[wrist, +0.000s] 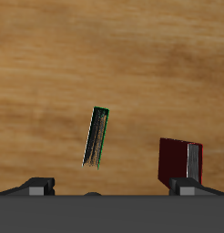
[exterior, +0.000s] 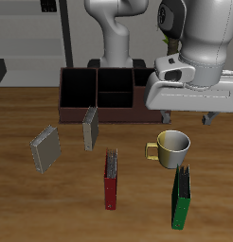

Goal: Place the green book into the back desk caddy's right compartment

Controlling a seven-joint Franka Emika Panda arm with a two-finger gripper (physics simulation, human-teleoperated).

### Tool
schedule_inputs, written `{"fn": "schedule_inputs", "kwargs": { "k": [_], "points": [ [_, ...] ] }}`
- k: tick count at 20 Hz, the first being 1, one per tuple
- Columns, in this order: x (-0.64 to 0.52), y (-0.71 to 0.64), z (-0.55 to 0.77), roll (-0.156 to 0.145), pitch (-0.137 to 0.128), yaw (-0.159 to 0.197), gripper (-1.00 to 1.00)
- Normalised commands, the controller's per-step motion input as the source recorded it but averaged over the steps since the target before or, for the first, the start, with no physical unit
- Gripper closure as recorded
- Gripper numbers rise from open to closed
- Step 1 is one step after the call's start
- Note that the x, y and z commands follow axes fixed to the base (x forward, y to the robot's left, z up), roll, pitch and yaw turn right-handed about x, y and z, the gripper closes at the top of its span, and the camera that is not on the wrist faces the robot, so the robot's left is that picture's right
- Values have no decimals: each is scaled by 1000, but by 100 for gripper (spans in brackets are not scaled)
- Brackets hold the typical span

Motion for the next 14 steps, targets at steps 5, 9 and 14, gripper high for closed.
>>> {"fn": "schedule_inputs", "kwargs": {
  "k": [5, 9, 14],
  "points": [
    [203, 54, -481, 45, 28, -7, -100],
    [158, 7, -548, 23, 24, 17, -100],
    [33, 14, -214, 7, -15, 10, -100]
  ]
}}
